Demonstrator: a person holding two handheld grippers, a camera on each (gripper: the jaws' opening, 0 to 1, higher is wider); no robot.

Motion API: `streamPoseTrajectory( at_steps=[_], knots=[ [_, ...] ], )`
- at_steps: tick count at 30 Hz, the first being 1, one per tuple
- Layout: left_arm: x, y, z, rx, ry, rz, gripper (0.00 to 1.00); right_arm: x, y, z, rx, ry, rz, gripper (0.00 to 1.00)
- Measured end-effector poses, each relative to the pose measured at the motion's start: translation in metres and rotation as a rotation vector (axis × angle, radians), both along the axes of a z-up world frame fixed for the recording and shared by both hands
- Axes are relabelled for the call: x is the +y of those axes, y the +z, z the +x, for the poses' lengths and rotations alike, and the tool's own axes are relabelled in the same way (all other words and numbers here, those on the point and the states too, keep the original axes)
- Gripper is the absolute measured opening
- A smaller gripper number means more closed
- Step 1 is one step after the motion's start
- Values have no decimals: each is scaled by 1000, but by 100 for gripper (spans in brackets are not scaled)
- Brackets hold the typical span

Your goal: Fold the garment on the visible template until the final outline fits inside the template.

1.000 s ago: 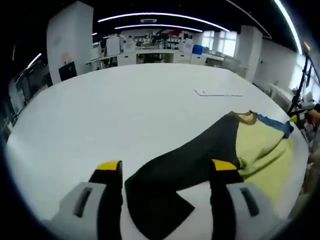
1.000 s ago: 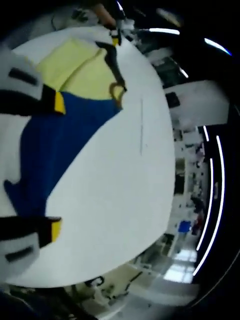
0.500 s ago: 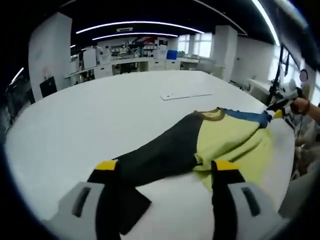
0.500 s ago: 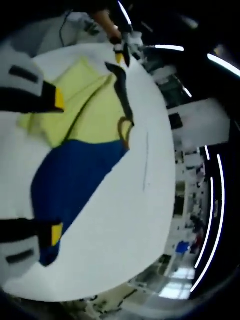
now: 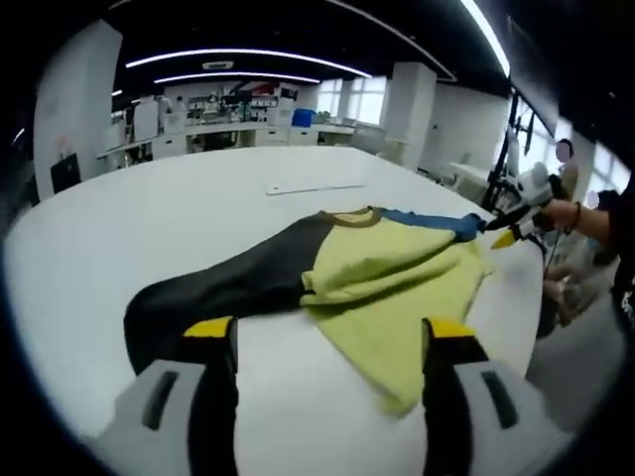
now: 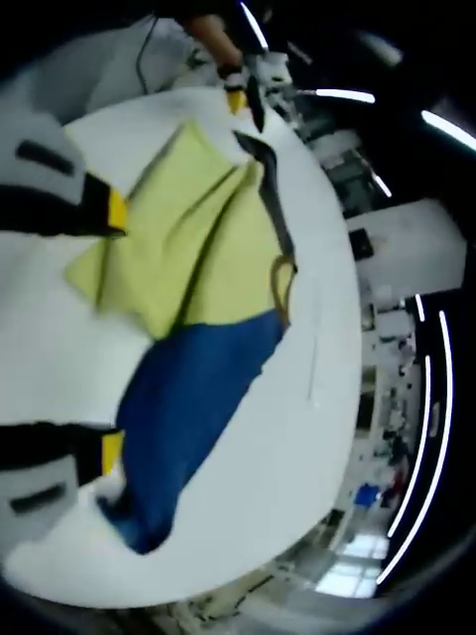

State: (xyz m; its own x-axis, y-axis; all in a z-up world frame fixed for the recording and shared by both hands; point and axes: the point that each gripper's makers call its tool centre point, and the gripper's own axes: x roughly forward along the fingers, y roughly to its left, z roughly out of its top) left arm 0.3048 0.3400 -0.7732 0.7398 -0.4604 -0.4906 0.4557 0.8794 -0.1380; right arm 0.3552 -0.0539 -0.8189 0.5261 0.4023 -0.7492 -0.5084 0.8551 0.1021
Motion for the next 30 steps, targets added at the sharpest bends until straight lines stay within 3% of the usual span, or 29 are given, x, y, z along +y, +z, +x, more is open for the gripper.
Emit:
streamPoseTrajectory(
  at_steps=[5,9,13,17,25,30],
  knots=[
    [-14,-4,-18,-22,-60,27,68,2,-6,-13,-26,8,-34,63],
    [-21,-13,-27,1,-84,13,63,2,-10,-20,-42,-6,-50,55],
    [-26,-24,-33,4,-119,46,61,6,-12,-26,-47,-16,-48,49],
    [-38,-33,-43,24,-165,25,56,10,-13,-30,-71,-29,-77,36],
    [-47,-58,-49,36,-208,52,46,24,-18,-36,-64,-95,-49,23],
    [-47,-60,-46,23,-200,49,38,28,-21,-38,-60,-116,-55,16]
  ],
)
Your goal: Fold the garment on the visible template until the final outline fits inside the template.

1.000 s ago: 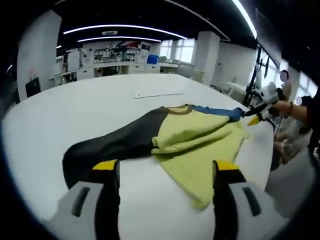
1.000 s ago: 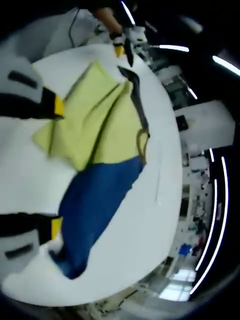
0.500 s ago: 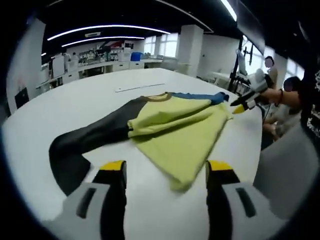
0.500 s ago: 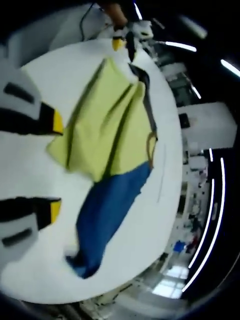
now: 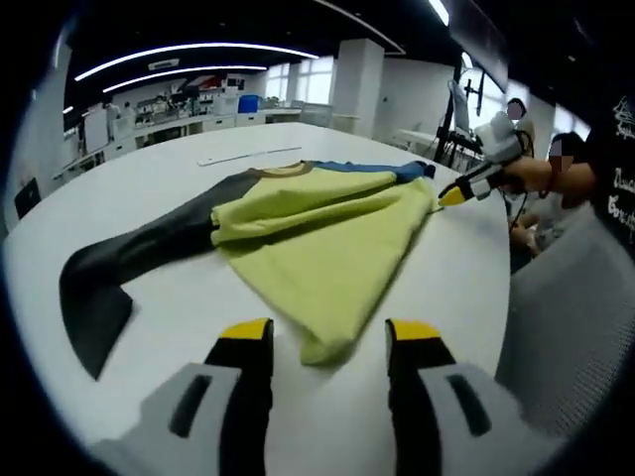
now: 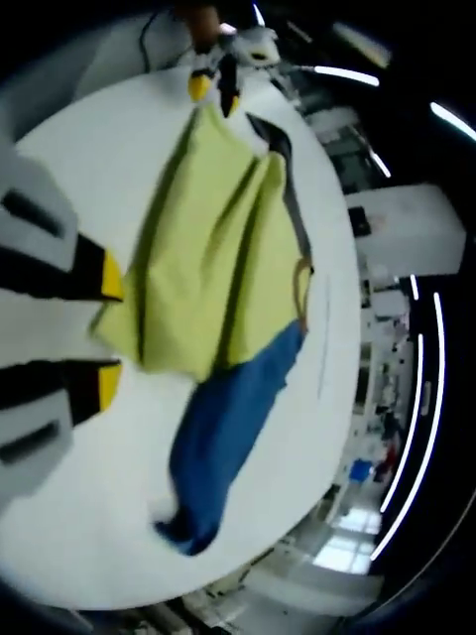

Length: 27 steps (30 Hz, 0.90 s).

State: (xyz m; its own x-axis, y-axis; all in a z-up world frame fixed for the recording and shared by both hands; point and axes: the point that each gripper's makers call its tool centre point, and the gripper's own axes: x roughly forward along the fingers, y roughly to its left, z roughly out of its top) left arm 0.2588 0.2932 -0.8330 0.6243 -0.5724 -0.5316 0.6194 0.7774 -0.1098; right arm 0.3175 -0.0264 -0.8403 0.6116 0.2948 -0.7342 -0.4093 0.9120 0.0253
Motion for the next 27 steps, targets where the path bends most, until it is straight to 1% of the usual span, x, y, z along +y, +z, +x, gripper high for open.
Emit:
streamPoseTrajectory(
  at_steps=[2,4,5,6,8,9,11,13,14,15,16,17,20,22,23,26,27],
  knots=[
    [0,-4,1,-5,-8,14,36,-1,-3,0,8,-23,7,13],
    [-3,-9,1,27,-5,27,33,-1,-7,0,14,-34,0,12],
    [-4,-10,1,23,-7,40,30,0,-6,2,-8,-32,1,11],
    [-4,-11,3,21,-7,60,25,0,-8,1,-6,-29,-8,10],
    [-1,-13,6,25,-2,54,20,1,-6,1,-13,-29,-15,7],
    [0,-13,7,18,-5,54,17,0,-6,1,-15,-31,-14,5],
    [2,-14,10,5,-8,65,14,1,-6,1,-13,-40,-6,1],
    [5,-14,13,7,-12,59,10,1,-6,1,-12,-47,1,0],
    [5,-13,14,8,-9,53,8,1,-6,1,-14,-47,-2,0],
    [5,-9,16,3,-1,34,5,1,-6,2,-19,-43,-10,0],
    [5,-7,19,-1,9,14,4,2,-6,2,-21,-41,-12,0],
    [5,-4,21,-1,20,-6,4,2,-6,2,-26,-34,-18,0],
    [3,8,28,-13,56,-30,3,1,-5,3,-33,-25,-26,0],
    [-1,17,36,-15,100,-82,3,1,-6,4,-31,-21,-24,0],
    [-3,21,41,-7,127,-119,2,1,-6,4,-30,-17,-25,0],
    [-7,28,51,-2,163,-162,2,1,-6,4,-28,-14,-24,0],
    [-8,30,54,-5,167,-164,2,2,-6,4,-28,-12,-24,0]
  ],
)
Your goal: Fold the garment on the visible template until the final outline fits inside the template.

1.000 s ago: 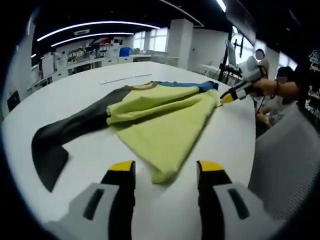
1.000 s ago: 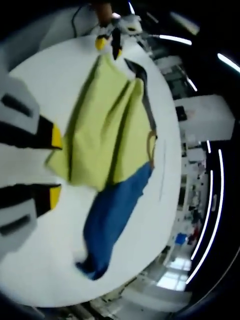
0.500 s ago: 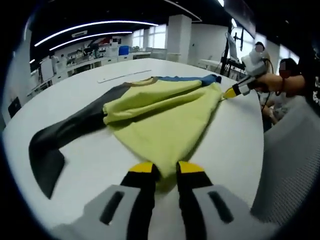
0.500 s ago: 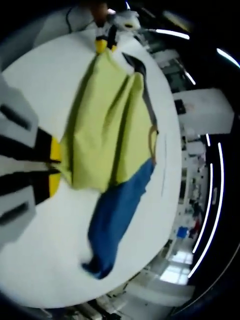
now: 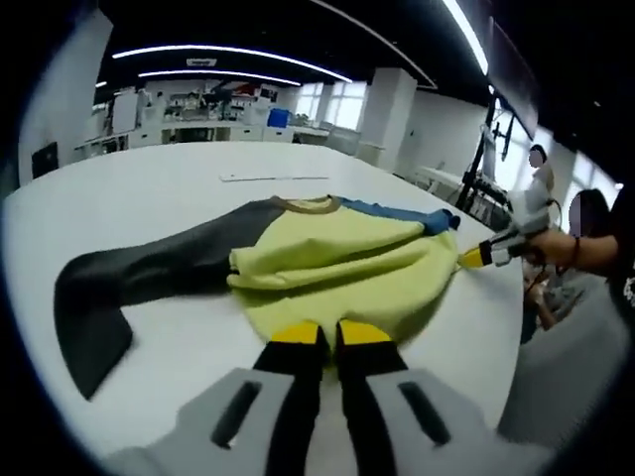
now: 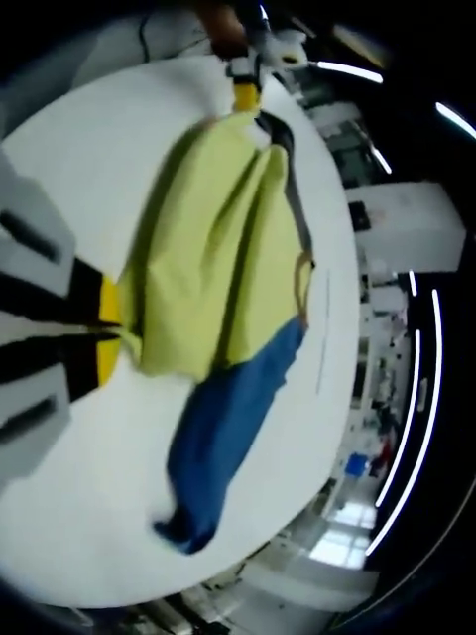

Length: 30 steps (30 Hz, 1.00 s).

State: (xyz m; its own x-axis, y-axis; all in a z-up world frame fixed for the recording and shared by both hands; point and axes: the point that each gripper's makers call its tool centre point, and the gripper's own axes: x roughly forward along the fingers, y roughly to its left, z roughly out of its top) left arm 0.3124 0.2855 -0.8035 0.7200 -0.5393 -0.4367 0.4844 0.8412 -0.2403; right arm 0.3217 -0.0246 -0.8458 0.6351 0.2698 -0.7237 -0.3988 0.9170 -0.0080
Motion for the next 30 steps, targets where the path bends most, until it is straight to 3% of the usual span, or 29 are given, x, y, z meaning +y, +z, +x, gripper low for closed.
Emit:
streamPoseTrajectory(
  at_steps=[9,16,20,26,30],
  knots=[
    [-8,-5,29,44,80,-43,2,-1,-1,1,-3,21,-15,0],
    [-10,-19,43,53,79,-9,3,-1,-2,1,1,19,-5,0],
    [-16,-21,43,50,61,8,5,0,-2,1,4,19,-4,0],
    [-20,-26,32,31,-13,124,8,-1,-1,1,8,12,3,0],
    [-17,-22,32,18,-11,122,7,-1,-2,1,9,10,1,0]
  ],
)
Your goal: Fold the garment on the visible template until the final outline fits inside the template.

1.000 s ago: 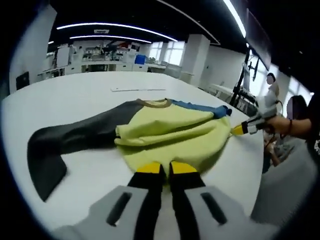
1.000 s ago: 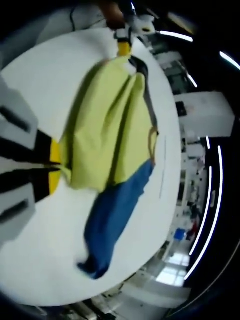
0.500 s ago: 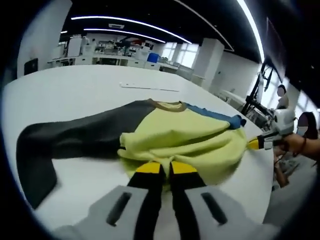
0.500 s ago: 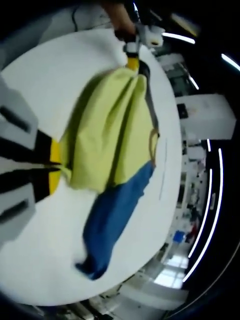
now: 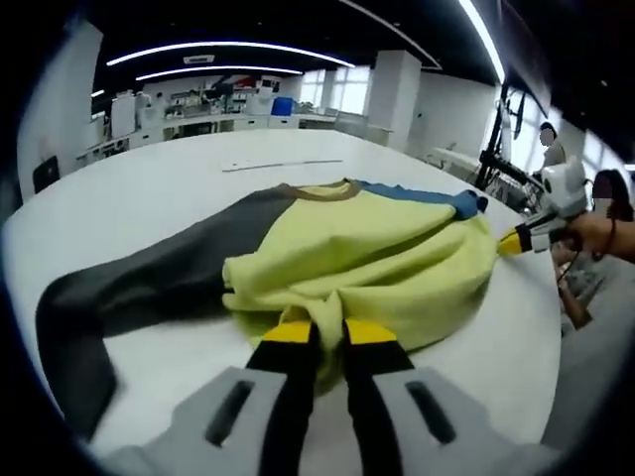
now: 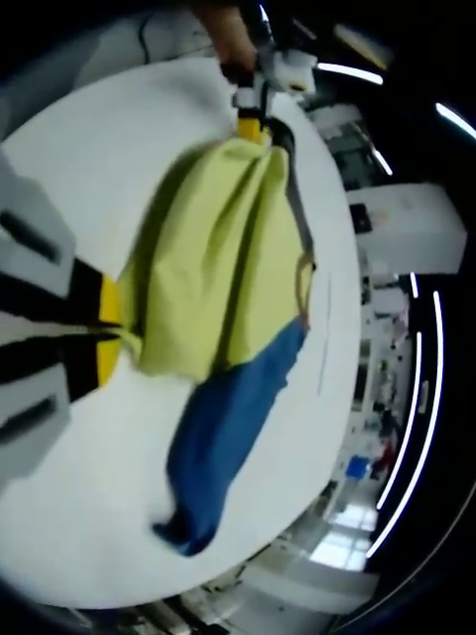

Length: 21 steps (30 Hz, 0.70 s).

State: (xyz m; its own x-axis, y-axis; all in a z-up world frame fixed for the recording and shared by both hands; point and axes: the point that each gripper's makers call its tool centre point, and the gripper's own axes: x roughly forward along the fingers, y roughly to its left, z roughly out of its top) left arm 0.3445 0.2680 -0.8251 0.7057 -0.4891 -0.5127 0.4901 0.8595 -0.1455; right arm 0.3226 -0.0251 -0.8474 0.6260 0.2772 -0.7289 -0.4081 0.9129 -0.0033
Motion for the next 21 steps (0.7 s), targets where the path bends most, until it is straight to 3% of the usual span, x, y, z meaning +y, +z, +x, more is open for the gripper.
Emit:
streamPoseTrajectory(
  at_steps=[12,21],
  knots=[
    [23,16,-7,-22,34,-2,2,-2,1,-1,17,27,-20,0],
    [28,23,-31,29,8,24,1,-9,15,-7,11,21,16,0]
  ],
)
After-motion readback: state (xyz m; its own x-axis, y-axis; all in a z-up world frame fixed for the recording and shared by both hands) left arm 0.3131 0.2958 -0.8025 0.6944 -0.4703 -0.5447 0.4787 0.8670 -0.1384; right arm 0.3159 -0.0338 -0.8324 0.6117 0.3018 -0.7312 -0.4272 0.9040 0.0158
